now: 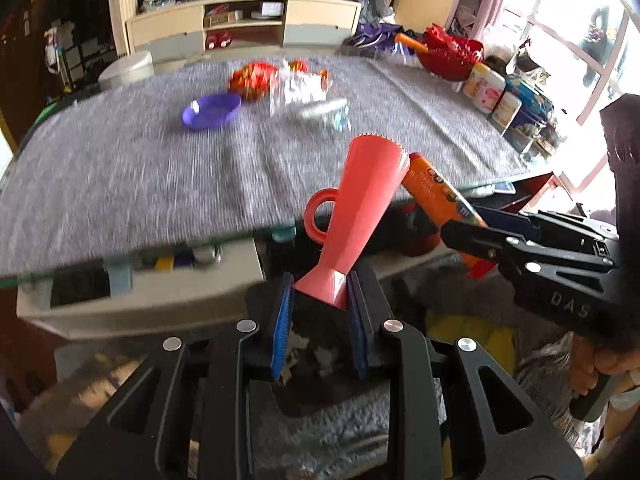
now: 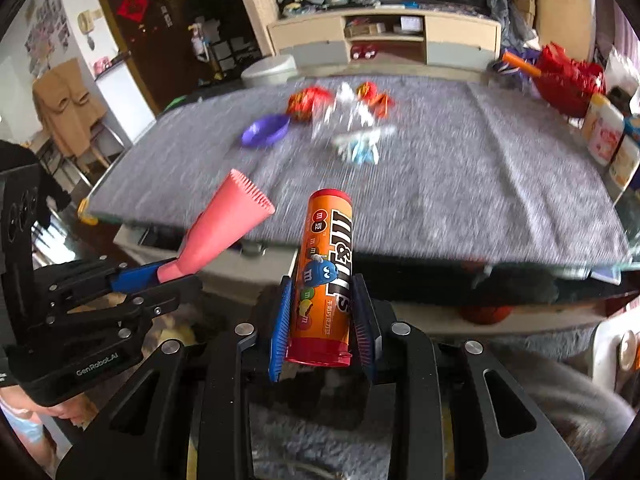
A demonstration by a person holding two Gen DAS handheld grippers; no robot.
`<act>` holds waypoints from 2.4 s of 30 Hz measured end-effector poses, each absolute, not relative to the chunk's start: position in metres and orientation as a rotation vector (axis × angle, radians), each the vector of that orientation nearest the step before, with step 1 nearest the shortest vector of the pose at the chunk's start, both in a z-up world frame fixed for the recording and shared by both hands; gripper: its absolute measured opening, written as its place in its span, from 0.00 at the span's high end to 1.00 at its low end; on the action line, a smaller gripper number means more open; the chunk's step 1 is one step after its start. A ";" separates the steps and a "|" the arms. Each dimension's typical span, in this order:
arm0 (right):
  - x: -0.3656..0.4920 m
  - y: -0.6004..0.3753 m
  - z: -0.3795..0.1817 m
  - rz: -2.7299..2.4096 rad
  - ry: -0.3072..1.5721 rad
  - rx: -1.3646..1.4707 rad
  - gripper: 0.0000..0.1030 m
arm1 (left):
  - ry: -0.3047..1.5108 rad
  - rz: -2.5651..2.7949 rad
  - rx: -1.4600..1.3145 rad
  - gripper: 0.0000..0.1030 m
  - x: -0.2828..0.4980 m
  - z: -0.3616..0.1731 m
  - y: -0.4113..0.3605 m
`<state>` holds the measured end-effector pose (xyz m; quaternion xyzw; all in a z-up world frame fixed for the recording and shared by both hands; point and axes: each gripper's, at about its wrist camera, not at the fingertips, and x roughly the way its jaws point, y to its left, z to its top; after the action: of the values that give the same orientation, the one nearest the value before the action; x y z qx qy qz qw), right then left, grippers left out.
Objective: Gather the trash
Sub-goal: 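Lower both tools to the grey bin and open them to release the cup and tube, then grasp the purple dish with the left tool while the right tool grasps the blue face mask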
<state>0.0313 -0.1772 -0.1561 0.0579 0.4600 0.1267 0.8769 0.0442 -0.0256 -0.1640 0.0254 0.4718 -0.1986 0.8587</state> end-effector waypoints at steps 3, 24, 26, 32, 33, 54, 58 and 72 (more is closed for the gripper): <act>0.025 -0.176 -0.174 0.263 0.996 0.138 0.71 | 1.024 -0.406 0.052 0.77 0.038 -0.181 -0.024; 0.030 -0.170 -0.274 0.240 1.238 0.207 0.69 | 1.259 -0.366 0.030 0.76 0.040 -0.282 -0.026; 0.034 -0.169 -0.276 0.240 1.244 0.218 0.68 | 1.263 -0.369 0.030 0.75 0.040 -0.284 -0.026; 0.040 -0.172 -0.273 0.220 1.230 0.228 0.54 | 1.258 -0.361 0.038 0.65 0.040 -0.283 -0.026; 0.040 -0.172 -0.272 0.219 1.226 0.230 0.52 | 1.256 -0.358 0.034 0.64 0.040 -0.281 -0.025; 0.059 -0.197 -0.197 0.174 1.079 0.222 0.10 | 1.135 -0.332 0.020 0.08 0.051 -0.207 -0.017; 0.070 -0.199 -0.171 0.177 1.026 0.186 0.10 | 1.109 -0.328 0.019 0.08 0.061 -0.186 -0.011; 0.139 -0.201 -0.150 0.154 0.974 0.105 0.10 | 1.048 -0.254 0.071 0.08 0.132 -0.147 0.010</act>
<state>0.1387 -0.2012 -0.1501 0.0503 0.4675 0.0739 0.8795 0.1322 0.0096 -0.1473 0.0340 0.4987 -0.1208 0.8577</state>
